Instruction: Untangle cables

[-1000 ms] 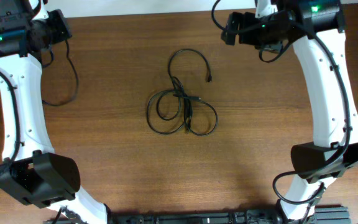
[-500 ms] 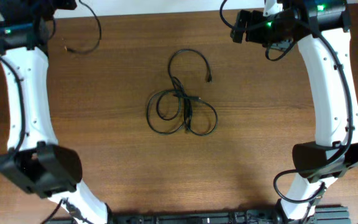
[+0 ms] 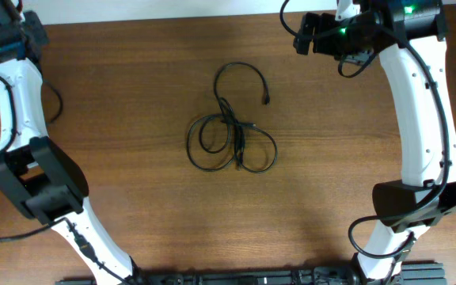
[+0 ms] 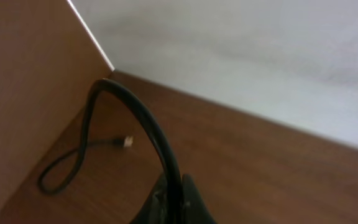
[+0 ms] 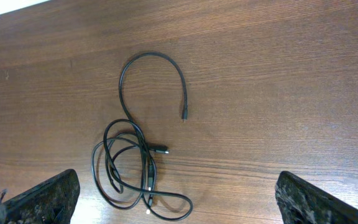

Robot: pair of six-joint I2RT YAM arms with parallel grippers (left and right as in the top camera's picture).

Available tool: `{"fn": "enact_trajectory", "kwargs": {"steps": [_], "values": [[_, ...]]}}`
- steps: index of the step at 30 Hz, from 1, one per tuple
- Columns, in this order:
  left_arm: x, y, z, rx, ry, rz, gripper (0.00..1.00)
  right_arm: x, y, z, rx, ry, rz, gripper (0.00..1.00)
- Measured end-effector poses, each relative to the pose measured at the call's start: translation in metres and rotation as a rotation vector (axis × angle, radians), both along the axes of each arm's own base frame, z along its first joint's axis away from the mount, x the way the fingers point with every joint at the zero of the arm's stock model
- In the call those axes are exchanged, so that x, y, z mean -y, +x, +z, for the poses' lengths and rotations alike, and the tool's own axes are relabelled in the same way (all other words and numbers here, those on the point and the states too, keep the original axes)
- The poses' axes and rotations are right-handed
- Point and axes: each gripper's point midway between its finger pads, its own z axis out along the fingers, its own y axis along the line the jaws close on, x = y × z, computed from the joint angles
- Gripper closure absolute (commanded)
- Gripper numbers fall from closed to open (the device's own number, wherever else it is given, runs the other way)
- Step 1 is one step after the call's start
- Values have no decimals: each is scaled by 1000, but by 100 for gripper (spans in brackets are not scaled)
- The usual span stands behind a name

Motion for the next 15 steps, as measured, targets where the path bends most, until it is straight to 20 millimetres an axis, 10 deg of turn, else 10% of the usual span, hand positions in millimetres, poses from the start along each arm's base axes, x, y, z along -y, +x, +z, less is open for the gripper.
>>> {"fn": "enact_trajectory", "kwargs": {"steps": [5, 7, 8, 11, 15], "values": [[25, 19, -64, -132, 6, -236, 100, 0, 0, 0, 0, 0, 0, 2], [61, 28, -86, -155, -57, -350, 83, 0, 0, 0, 0, 0, 0, 2], [73, 31, -88, -158, -59, -384, 44, 0, 0, 0, 0, 0, 0, 2], [103, 33, -95, -178, -106, -441, 1, 0, 0, 0, 0, 0, 0, 2], [99, 28, -81, -136, -189, -369, 1, 0, 0, 0, 0, 0, 0, 2]]}}
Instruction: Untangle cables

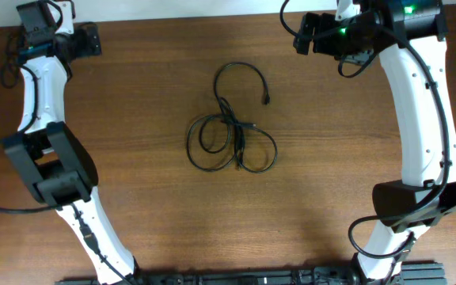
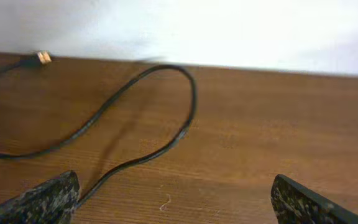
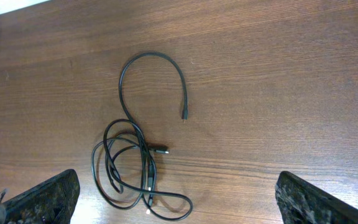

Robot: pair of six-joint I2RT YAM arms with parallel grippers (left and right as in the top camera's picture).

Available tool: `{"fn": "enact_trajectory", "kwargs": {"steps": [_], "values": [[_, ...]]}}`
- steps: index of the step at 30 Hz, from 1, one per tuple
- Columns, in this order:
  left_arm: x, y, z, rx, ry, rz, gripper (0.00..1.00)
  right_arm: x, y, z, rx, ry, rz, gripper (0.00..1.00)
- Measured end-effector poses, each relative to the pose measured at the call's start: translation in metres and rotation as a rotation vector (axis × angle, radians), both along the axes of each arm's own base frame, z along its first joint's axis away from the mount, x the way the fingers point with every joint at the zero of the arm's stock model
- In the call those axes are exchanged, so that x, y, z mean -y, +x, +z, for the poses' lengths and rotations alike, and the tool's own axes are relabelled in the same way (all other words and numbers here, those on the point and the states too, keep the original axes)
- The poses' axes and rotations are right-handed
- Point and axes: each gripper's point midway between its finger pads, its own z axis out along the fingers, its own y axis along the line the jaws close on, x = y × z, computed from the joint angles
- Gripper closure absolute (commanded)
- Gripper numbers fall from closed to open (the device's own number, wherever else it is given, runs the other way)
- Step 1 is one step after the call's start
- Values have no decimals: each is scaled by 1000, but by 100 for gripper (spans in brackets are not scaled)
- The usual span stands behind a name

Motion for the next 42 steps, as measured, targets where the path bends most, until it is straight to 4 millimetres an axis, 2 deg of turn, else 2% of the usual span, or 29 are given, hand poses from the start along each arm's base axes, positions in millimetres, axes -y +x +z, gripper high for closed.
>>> {"fn": "enact_trajectory", "kwargs": {"steps": [2, 3, 4, 5, 6, 9, 12, 16, 18, 21, 22, 23, 24, 27, 32, 33, 35, 36, 37, 40, 41, 42], "values": [[2, -6, 41, 54, -7, 18, 1, 0, 0, 0, 0, 0, 0, 2], [2, -13, 54, 55, -11, 24, 1, 0, 0, 0, 0, 0, 0, 2], [-3, -19, 56, 38, -17, 48, 1, 0, 0, 0, 0, 0, 0, 2], [-10, -25, 52, 15, -22, 85, 1, 0, 0, 0, -1, 0, -1, 2], [-34, -43, 39, -58, -20, 213, 1, 0, 0, 0, 0, 0, 0, 2], [-101, -85, 23, -145, -23, 406, 1, 0, 0, 0, 0, 0, 0, 2], [-141, -107, 9, -174, -31, 497, 1, 0, 0, 0, -1, 0, 1, 2], [-150, -98, -87, -287, -59, 502, 0, 0, 0, 0, -1, 0, 0, 2], [-155, -89, -103, -266, -54, 502, 1, 0, 0, 0, 0, 0, 0, 2], [-162, -76, -118, -217, -47, 504, 11, 0, 0, 0, 0, 0, 0, 2], [-163, -71, -116, -194, -54, 496, 16, 0, 0, 0, 0, 0, 1, 2], [-164, -66, -112, -165, -61, 487, 26, 0, 0, 0, 0, 0, 0, 2], [-165, -64, -111, -151, -69, 484, 45, 0, 0, 0, 0, 0, 0, 2], [-167, -61, -108, -128, -74, 483, 50, 0, 0, 0, 0, 0, 0, 2], [-168, -58, -105, -111, -72, 480, 49, 0, 0, 0, 0, 0, 1, 2], [-169, -56, -104, -102, -70, 480, 51, 0, 0, 0, 0, 0, 0, 2], [-170, -54, -113, -102, -70, 480, 81, 0, 0, 0, 0, -1, 2, 2], [-171, -52, -122, -100, -72, 483, 90, 0, 0, 0, 0, -1, 2, 2], [-174, -47, -124, -73, -68, 485, 100, 0, 0, 0, 0, -1, 3, 2], [-180, -35, -111, -1, -53, 480, 100, 0, 0, 0, 1, -1, 3, 2], [-185, -28, -97, 36, -43, 479, 97, 0, 0, 0, 0, -1, 2, 2], [-189, -20, -80, 75, -30, 476, 86, 0, 0, 0, 0, -1, 3, 2]]}}
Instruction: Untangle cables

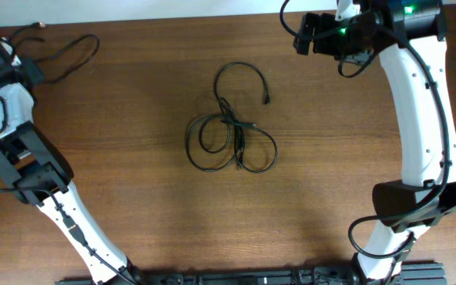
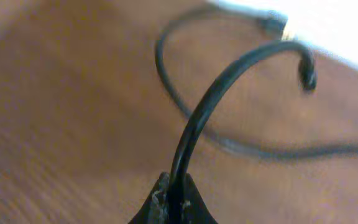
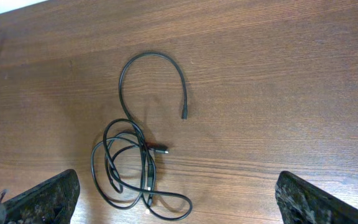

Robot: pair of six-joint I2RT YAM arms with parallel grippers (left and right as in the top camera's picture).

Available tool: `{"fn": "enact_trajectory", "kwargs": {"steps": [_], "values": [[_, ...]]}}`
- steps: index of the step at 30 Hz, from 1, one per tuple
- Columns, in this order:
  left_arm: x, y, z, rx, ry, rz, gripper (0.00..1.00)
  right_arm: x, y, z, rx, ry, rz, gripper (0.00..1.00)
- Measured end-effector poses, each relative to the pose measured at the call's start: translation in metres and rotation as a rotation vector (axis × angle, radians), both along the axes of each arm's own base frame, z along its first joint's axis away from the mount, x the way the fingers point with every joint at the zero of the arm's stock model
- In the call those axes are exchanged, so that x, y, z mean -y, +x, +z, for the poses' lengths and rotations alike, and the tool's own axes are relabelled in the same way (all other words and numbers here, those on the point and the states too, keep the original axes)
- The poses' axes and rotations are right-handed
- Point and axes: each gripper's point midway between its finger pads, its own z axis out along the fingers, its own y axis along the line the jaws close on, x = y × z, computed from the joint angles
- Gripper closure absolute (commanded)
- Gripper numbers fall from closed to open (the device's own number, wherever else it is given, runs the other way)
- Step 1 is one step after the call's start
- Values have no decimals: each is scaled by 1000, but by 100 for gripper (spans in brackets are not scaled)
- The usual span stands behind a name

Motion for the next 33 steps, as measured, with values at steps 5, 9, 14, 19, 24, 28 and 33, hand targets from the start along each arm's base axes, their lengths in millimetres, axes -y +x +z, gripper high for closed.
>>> {"fn": "enact_trajectory", "kwargs": {"steps": [5, 9, 14, 19, 24, 28, 33], "values": [[-14, 23, 77, 125, 109, -23, 1, 0, 0, 0, 0, 0, 0, 2], [-2, 21, 66, 94, 54, -66, 1, 0, 0, 0, 0, 0, 0, 2], [92, 36, 73, 211, -361, -400, 1, 0, 0, 0, 1, 0, -1, 2], [297, -15, 90, -9, -1036, -782, 1, 0, -1, 0, -3, 0, 0, 2], [479, -98, 28, -608, -870, -892, 1, 0, 0, 0, 1, 0, 0, 2], [542, -133, 7, -769, -648, -978, 24, 0, 0, 0, 0, 0, 0, 2], [575, -153, -2, -836, -516, -990, 69, 0, 0, 0, 0, 0, 0, 2]]}}
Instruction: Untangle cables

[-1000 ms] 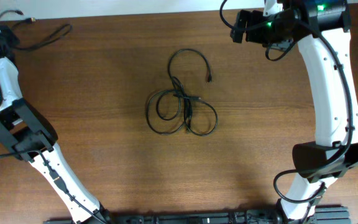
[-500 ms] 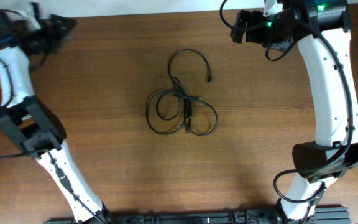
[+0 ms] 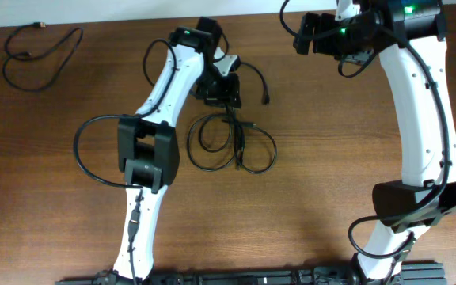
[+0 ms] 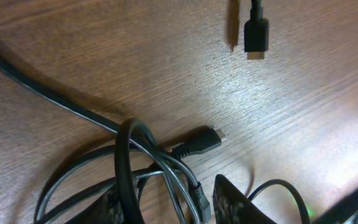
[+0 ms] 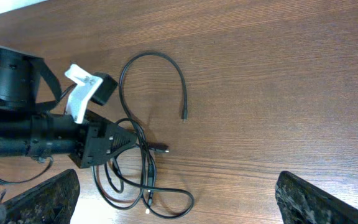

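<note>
A black cable tangle (image 3: pixel 233 144) lies mid-table, one loop (image 3: pixel 244 73) reaching back to a free plug (image 4: pixel 256 35). My left gripper (image 4: pixel 166 191) is down at the tangle's upper part, open, with several crossing strands (image 4: pixel 157 163) and a connector (image 4: pixel 199 143) between and just ahead of its fingers. The right wrist view shows the same: left gripper (image 5: pixel 99 147) on the tangle (image 5: pixel 143 180). My right gripper (image 5: pixel 176 186) hangs high at the back right, open and empty. A separate black cable (image 3: pixel 42 54) lies alone at the back left.
The brown wooden table (image 3: pixel 347 182) ends at a white edge along the back (image 3: pixel 133 12). The left arm (image 3: pixel 165 87) stretches across the table from the front to the tangle. The right arm (image 3: pixel 422 119) stands along the right side.
My left gripper was shut on a cable at the far back-left corner. That cable now lies loose there, and the gripper is open at the middle tangle. The right arm has not moved.
My left gripper was shut on a black cable at the far left. Then it was open at the back left with the cable on the table, then shut on it again. Now that cable lies apart and the gripper straddles the tangle. The tangle looks unchanged.
</note>
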Robot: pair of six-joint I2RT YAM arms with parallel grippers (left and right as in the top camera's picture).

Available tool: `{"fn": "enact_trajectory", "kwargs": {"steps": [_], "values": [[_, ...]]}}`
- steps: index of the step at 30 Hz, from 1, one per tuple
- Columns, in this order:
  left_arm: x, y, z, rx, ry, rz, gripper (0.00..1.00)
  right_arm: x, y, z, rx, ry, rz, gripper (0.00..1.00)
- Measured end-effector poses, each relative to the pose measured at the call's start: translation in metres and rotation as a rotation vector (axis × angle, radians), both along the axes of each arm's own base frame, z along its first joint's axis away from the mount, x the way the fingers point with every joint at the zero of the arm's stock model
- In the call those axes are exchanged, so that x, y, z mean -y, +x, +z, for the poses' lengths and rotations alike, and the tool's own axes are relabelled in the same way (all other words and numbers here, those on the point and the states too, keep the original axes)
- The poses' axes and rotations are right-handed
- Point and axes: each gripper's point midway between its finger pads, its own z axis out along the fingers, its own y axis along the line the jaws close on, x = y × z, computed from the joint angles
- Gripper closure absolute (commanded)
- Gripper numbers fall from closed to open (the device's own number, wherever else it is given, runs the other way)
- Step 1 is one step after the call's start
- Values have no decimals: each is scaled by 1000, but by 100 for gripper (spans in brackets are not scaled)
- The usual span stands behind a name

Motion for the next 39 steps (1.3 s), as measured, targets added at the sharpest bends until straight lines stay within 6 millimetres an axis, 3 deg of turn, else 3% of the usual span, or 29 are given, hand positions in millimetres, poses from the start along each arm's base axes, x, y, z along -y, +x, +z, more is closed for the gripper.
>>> {"fn": "enact_trajectory", "kwargs": {"steps": [1, 3, 6, 9, 11, 13, 15, 16, 17, 20, 23, 24, 26, 29, 30, 33, 35, 38, 39], "values": [[1, -1, -2, 4, 24, 1, 74, 0, 0, 0, 0, 0, 0, 2], [-3, 0, -4, 10, 54, 13, 100, 0, 0, 0, 0, 1, 0, 2], [-11, -5, -4, -18, 85, 28, 100, 0, 0, 0, 0, 0, 0, 2], [-13, -6, 12, -13, 90, 30, 100, 0, 0, 0, 1, 0, 0, 2], [-14, 2, 61, 79, 58, 40, 100, 0, 0, 0, 0, 0, 0, 2], [-16, 5, 132, 235, -1, 53, 100, 0, 0, 0, 1, 0, 0, 2], [-20, -5, 203, 393, -61, 60, 100, 0, 0, 0, 0, 0, 1, 2], [-22, -11, 230, 451, -83, 63, 100, 0, 1, 1, 4, 1, 0, 2], [-24, -17, 253, 509, -106, 65, 100, -1, 4, 2, 19, 3, 0, 2], [-25, -19, 297, 650, -157, 70, 100, -6, -1, 1, -2, 32, 13, 2], [-29, -19, 347, 819, -204, 87, 100, -37, -16, 7, -37, 177, 147, 2], [-37, -17, 359, 869, -186, 127, 100, -68, -31, 14, -44, 258, 283, 2], [-48, -10, 367, 906, -147, 201, 100, -119, -58, 20, -50, 311, 464, 2], [-48, -3, 377, 924, -180, 272, 100, -169, -78, 13, -43, 261, 589, 2], [-47, -3, 378, 914, -193, 283, 100, -181, -77, 2, -60, 235, 580, 2], [-45, -3, 382, 911, -231, 287, 100, -190, -65, -31, -127, 199, 534, 2], [-59, -4, 393, 932, -238, 314, 100, -191, -57, -47, -155, 182, 512, 2], [-90, -32, 443, 1022, -297, 403, 100, -197, -44, -53, -128, 187, 498, 2], [-96, -50, 465, 1070, -330, 414, 100, -201, -36, -52, -109, 203, 477, 1]]}}
